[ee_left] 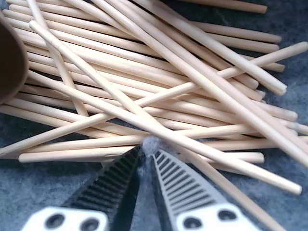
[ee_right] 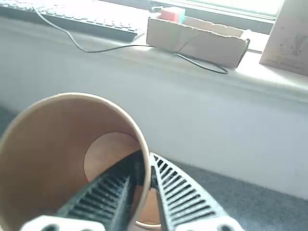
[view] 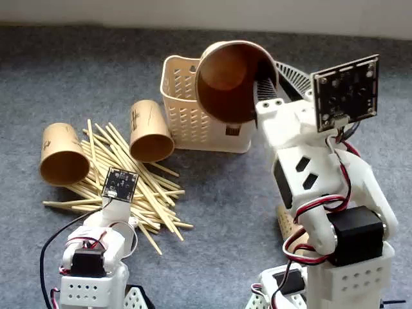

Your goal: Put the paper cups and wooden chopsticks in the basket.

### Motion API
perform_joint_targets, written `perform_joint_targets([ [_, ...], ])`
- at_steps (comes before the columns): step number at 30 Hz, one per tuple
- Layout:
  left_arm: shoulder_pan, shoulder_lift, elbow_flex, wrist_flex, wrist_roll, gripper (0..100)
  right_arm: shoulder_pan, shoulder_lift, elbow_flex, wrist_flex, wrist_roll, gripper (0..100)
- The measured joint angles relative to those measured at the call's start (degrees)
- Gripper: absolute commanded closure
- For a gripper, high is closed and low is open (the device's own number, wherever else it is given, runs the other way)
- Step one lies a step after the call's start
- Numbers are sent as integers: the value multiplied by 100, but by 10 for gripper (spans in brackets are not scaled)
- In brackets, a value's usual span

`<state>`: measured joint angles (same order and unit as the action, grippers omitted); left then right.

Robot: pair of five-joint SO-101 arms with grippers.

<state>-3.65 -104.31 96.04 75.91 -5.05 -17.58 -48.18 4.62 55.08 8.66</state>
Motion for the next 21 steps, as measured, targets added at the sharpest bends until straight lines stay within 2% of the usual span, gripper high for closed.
perform_joint_targets([
  [9, 0, 0, 0, 0, 0, 984, 378, 18, 1284, -1415, -123, 992],
  [21, 0, 0, 0, 0, 0, 984, 387, 26, 2549, -2242, -123, 992],
])
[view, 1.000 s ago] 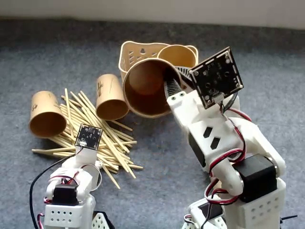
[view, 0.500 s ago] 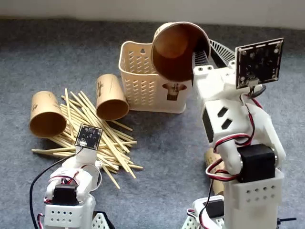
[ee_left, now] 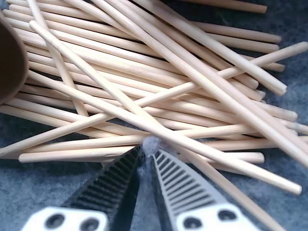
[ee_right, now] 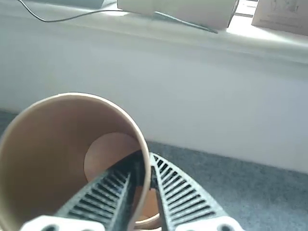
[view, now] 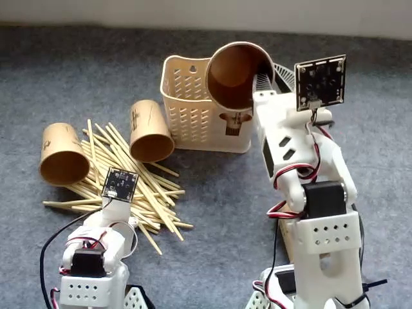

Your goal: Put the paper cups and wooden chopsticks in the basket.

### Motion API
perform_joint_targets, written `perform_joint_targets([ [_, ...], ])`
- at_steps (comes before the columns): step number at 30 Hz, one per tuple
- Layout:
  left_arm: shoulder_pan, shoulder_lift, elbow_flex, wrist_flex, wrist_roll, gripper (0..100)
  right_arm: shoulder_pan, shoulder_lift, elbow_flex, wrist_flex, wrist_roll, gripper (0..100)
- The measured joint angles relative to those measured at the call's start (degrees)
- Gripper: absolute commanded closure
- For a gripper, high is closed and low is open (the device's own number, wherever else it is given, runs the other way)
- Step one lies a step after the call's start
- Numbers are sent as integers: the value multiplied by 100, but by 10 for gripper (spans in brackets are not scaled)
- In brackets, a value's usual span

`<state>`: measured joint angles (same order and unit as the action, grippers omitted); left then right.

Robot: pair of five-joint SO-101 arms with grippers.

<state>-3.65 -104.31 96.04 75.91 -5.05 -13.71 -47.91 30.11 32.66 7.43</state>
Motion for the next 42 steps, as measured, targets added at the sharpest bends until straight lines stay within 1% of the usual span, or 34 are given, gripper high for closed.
perform_joint_targets([
  [10, 0, 0, 0, 0, 0, 984, 325, 0, 237, -44, 0, 987],
  [12, 0, 0, 0, 0, 0, 984, 308, 0, 237, -44, 0, 959],
  [16, 0, 0, 0, 0, 0, 984, 308, 0, 246, -44, 0, 854],
  [18, 0, 0, 0, 0, 0, 984, 308, 0, 246, -44, 0, 837],
  [31, 0, 0, 0, 0, 0, 984, 299, 0, 246, -44, 0, 838],
  [36, 0, 0, 0, 0, 0, 984, -158, 0, 246, -167, 0, 841],
  [38, 0, 0, 0, 0, 0, 984, -273, 0, 246, -440, 0, 861],
  [42, 0, 0, 0, 0, 0, 984, -369, 378, 246, -791, 0, 944],
])
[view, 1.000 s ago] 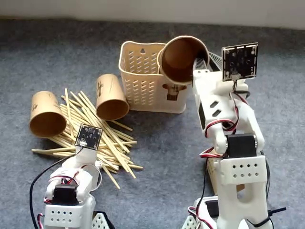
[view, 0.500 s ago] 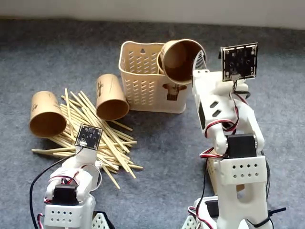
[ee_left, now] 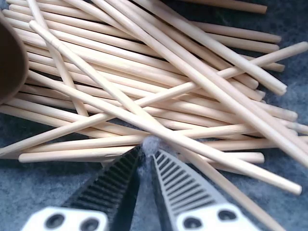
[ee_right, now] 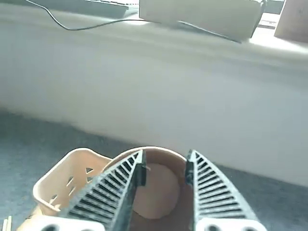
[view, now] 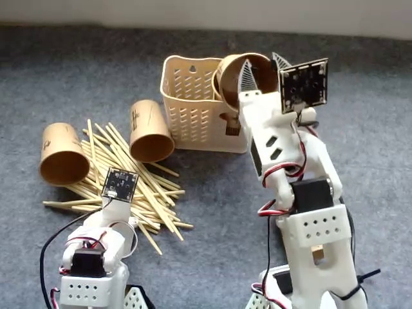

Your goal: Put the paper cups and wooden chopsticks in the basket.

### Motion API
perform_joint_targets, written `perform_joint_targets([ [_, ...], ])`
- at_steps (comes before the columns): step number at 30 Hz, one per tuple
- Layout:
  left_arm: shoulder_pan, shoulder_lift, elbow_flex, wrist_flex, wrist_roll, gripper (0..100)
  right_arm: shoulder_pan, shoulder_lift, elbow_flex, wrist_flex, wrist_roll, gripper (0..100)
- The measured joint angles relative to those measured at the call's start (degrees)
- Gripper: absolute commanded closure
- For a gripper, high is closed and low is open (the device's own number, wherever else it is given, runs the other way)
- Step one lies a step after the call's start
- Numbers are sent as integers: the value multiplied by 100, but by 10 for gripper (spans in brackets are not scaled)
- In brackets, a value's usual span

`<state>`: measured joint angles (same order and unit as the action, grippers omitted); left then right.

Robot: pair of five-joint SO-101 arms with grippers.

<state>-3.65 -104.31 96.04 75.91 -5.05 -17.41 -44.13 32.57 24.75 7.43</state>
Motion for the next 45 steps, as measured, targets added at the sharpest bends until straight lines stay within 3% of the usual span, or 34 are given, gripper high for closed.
perform_joint_targets([
  [9, 0, 0, 0, 0, 0, 984, -9, 1310, -149, -492, 0, 954],
  [17, 0, 0, 0, 0, 0, 984, -9, 1407, -264, -1178, 0, 954],
  [27, 0, 0, 0, 0, 0, 984, -9, 1407, -264, -1292, 0, 954],
  [34, 0, 0, 0, 0, 0, 984, -18, 1248, -404, 18, 0, 956],
  [45, 0, 0, 0, 0, 0, 984, -97, 1336, -1978, 2321, 0, 952],
])
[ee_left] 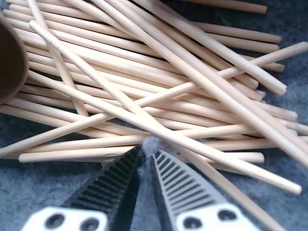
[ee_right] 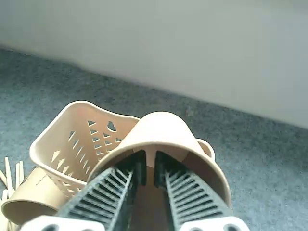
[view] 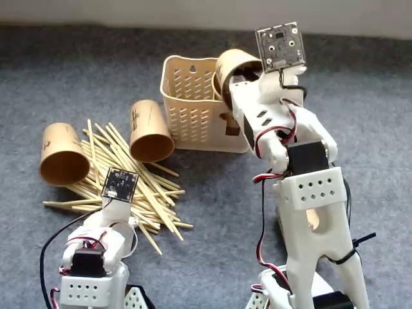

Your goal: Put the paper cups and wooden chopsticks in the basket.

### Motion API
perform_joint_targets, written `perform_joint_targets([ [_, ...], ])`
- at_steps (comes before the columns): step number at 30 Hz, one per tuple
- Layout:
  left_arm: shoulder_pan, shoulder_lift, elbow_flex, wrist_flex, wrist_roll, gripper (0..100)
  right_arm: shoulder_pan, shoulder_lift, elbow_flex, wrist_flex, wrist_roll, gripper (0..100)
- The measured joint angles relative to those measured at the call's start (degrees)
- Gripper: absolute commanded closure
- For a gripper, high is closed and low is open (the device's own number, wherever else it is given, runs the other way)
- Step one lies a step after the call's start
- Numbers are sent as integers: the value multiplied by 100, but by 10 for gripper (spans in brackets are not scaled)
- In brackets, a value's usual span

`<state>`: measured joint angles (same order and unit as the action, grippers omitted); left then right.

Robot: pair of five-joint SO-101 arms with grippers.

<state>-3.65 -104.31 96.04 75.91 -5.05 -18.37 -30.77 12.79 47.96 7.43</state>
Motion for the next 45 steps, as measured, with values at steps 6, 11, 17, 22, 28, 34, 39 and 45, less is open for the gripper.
perform_joint_targets([
  [6, 0, 0, 0, 0, 0, 984, -18, 0, -747, 1002, 0, 848],
  [11, 0, 0, 0, 0, 0, 984, 79, 0, -1240, 2048, 0, 820],
  [17, 0, 0, 0, 0, 0, 984, 633, 53, -1284, 2470, -457, 818],
  [22, 0, 0, 0, 0, 0, 984, 879, 62, -1248, 2470, -1029, 818],
  [28, 0, 0, 0, 0, 0, 984, 870, 62, -589, 1864, -1213, 819],
  [34, 0, 0, 0, 0, 0, 984, 888, 62, 580, 756, -1477, 821],
  [39, 0, 0, 0, 0, 0, 984, 888, 44, 932, 484, -1512, 821],
  [45, 0, 0, 0, 0, 0, 984, 826, 44, 932, 457, -1512, 821],
])
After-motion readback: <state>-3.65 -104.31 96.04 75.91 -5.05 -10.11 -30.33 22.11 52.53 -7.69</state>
